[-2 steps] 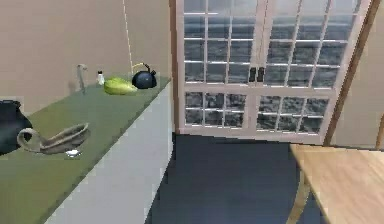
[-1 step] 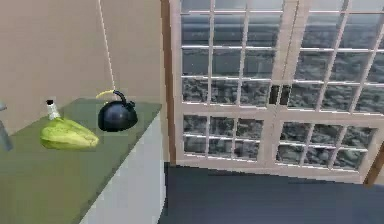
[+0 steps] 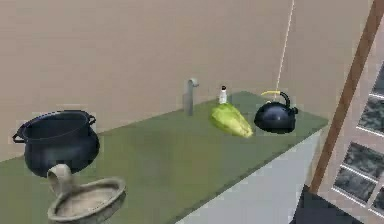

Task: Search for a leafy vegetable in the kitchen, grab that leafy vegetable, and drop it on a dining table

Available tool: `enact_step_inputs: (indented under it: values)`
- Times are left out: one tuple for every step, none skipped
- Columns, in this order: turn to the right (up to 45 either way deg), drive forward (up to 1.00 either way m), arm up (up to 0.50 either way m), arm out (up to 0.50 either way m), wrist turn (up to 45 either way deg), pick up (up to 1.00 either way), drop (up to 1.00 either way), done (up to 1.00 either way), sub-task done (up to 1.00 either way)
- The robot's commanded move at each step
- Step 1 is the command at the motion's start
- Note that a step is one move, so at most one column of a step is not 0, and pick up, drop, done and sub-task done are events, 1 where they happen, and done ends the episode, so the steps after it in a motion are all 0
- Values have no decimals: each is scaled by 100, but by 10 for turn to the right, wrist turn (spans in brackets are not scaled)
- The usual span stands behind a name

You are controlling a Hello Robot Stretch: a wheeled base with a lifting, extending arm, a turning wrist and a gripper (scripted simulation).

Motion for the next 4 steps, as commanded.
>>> enact_step_inputs:
  values:
    - [-450, 0, 0, 0, 0, 0, 0, 0, 0]
    - [-300, 0, 0, 0, 0, 0, 0, 0, 0]
    - [0, 0, 50, 0, 0, 0, 0, 0, 0]
    - [0, 0, 38, 0, 0, 0, 0, 0, 0]
